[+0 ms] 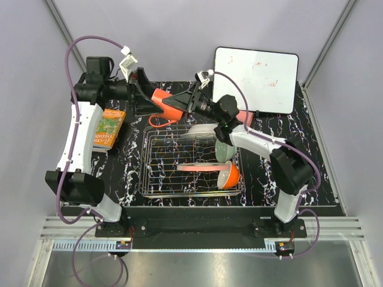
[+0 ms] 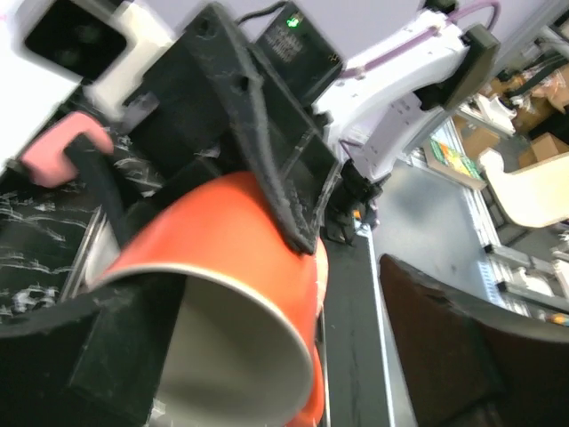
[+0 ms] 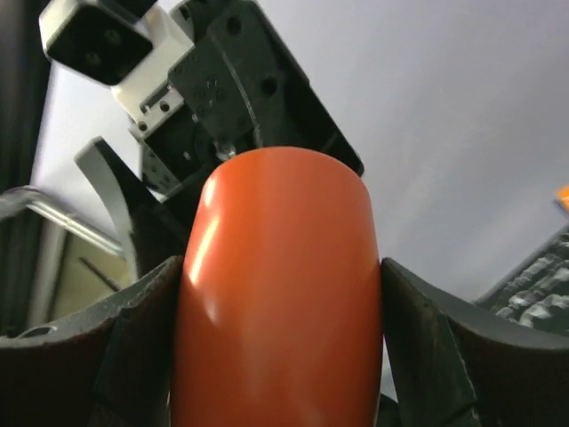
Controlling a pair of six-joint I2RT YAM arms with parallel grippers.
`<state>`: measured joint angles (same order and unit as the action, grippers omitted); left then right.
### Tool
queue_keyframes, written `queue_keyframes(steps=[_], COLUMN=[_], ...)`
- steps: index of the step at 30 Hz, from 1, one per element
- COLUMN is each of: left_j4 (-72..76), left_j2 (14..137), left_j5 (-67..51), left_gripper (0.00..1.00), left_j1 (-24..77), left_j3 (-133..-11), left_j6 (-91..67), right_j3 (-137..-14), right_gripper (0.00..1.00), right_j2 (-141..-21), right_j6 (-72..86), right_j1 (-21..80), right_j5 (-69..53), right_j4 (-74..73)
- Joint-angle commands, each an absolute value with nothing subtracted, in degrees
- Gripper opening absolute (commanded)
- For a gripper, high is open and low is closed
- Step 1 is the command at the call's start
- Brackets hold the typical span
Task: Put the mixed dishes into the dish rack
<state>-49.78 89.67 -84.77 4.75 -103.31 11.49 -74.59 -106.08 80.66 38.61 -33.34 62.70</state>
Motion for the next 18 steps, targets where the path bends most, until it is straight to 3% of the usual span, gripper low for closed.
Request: queue_keyframes(steps=[1, 7, 11, 18], left_j4=[-46.1, -45.7, -44.4, -43.2], left_j2=[87.7, 83.8, 80.6, 75.4], left_j5=[-89.8, -92.8, -92.6, -75.3], left_gripper=[0.99, 0.99, 0.99, 0.99], left_j1=[0.1, -9.5, -15.2, -18.3], left_j3=[-103.8, -102.9, -98.1, -80.8], left_j6=[11.0, 9.2, 9.6, 19.4], right_j3=[-79.8, -89.7, -95.9, -125.1], right_gripper=[0.00, 0.00, 0.00, 0.00], right_j2=[-96.5, -96.0, -98.5, -117.8], right_j6=[63.2, 43.5, 38.0, 23.7], right_j1=[38.2, 38.1, 38.1, 43.3], right_j5=[-38.7, -34.8, -31.1, -18.7], right_j4=[37.5, 5.4, -6.1, -34.2])
